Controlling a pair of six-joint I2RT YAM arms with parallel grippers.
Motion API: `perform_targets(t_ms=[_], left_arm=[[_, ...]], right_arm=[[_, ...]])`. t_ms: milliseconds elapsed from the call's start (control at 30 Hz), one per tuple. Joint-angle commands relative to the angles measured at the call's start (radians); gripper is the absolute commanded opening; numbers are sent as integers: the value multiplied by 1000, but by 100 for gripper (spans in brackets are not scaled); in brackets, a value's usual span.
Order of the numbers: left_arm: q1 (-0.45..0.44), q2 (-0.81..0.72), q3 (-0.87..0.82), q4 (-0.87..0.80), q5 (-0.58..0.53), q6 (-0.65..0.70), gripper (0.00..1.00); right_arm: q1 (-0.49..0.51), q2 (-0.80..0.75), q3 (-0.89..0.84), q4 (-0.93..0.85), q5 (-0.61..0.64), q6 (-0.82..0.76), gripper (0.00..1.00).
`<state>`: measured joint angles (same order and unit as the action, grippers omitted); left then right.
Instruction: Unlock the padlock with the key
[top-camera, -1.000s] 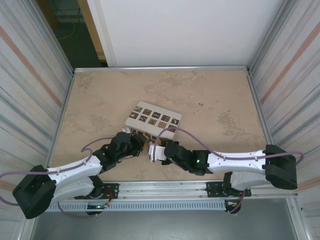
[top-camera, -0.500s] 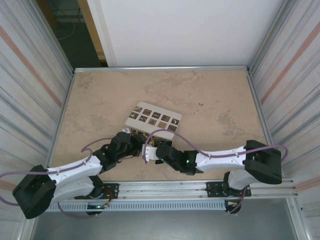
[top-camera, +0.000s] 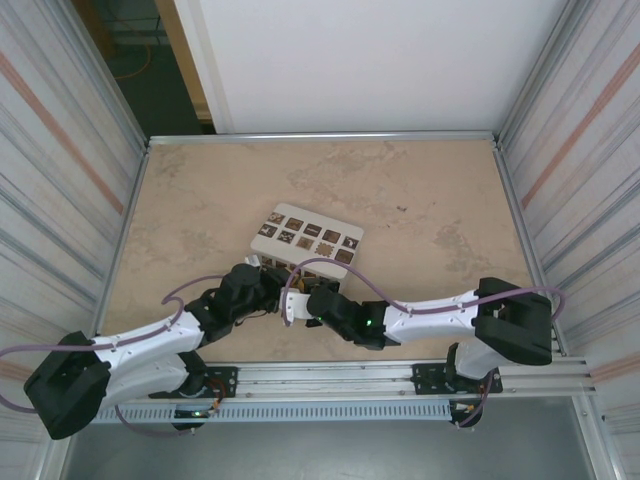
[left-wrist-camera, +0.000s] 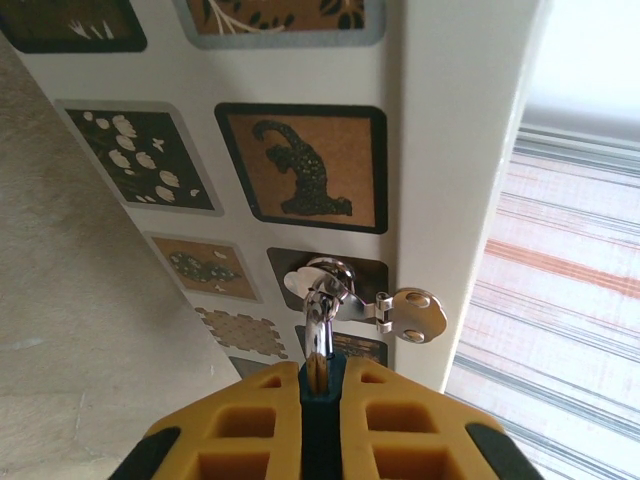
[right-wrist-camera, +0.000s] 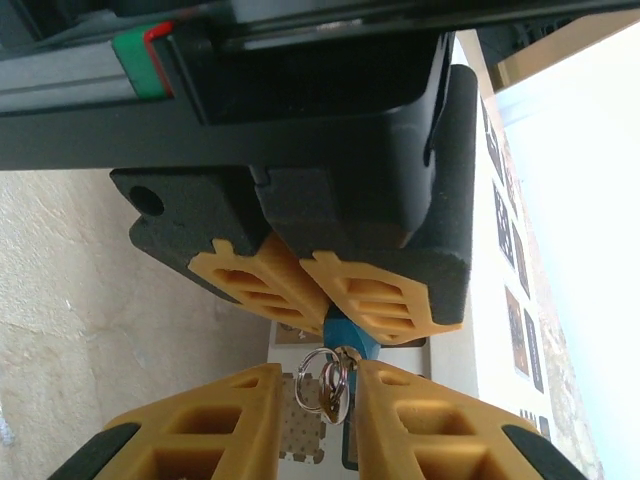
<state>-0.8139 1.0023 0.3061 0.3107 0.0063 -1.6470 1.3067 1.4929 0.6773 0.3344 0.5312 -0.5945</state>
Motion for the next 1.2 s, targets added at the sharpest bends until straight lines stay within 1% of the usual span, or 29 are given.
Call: perform_targets(t_ms=[0, 233, 367, 633, 800, 900, 1067, 1167], left_arm=[[-1, -31, 19, 50, 1, -3, 0], [-1, -33, 17, 51, 1, -5, 0], [-1, -33, 16, 51, 2, -4, 0], [-1, -28, 16, 57, 5, -4, 0], [-1, -19, 15, 66, 12, -4, 0], [-1, -12, 15, 75, 15, -4, 0], [-1, 5, 17, 93, 26, -5, 0], [-1, 13, 17, 100, 33, -8, 0]], right_arm=[[-14, 21, 27, 28, 24, 13, 23], [-29, 30, 25, 34, 30, 33, 20], [-34, 35, 25, 37, 29, 39, 15], [-35, 38, 32, 45, 19, 59, 12], [-35, 40, 34, 50, 19, 78, 6], [-35, 41, 37, 53, 19, 94, 0], [-35, 38, 33, 67, 20, 134, 0], [-36, 31, 26, 85, 18, 189, 0]])
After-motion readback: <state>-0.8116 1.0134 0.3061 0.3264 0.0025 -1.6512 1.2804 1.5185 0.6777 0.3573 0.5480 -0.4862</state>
